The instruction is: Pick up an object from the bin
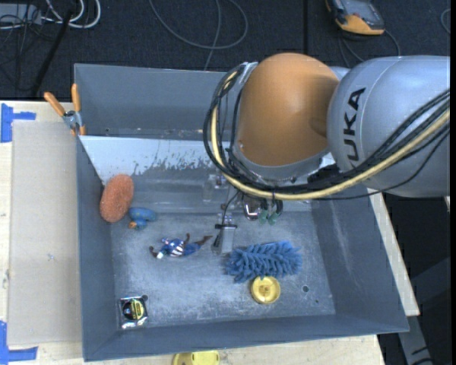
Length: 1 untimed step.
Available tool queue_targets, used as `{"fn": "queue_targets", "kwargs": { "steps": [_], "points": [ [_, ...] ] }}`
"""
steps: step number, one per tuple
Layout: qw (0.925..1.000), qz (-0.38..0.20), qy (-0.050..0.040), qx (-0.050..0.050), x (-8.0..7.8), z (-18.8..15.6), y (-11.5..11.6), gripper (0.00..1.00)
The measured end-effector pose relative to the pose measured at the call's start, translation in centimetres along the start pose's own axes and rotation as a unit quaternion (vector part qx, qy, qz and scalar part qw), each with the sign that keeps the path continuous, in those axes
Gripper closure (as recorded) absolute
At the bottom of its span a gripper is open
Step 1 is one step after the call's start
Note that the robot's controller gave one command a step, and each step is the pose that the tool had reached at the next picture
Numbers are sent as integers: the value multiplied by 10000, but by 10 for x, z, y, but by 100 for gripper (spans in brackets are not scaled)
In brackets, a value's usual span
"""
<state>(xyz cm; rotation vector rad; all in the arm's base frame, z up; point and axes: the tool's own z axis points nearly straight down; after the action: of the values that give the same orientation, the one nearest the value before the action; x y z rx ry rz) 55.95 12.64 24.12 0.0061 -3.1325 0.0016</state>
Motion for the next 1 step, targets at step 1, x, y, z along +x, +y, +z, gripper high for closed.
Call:
{"fn": "queue_targets", "kwargs": {
  "steps": [1],
  "points": [
    [10000, 15, -40, -6, -1, -5, -1, 0]
  ]
}}
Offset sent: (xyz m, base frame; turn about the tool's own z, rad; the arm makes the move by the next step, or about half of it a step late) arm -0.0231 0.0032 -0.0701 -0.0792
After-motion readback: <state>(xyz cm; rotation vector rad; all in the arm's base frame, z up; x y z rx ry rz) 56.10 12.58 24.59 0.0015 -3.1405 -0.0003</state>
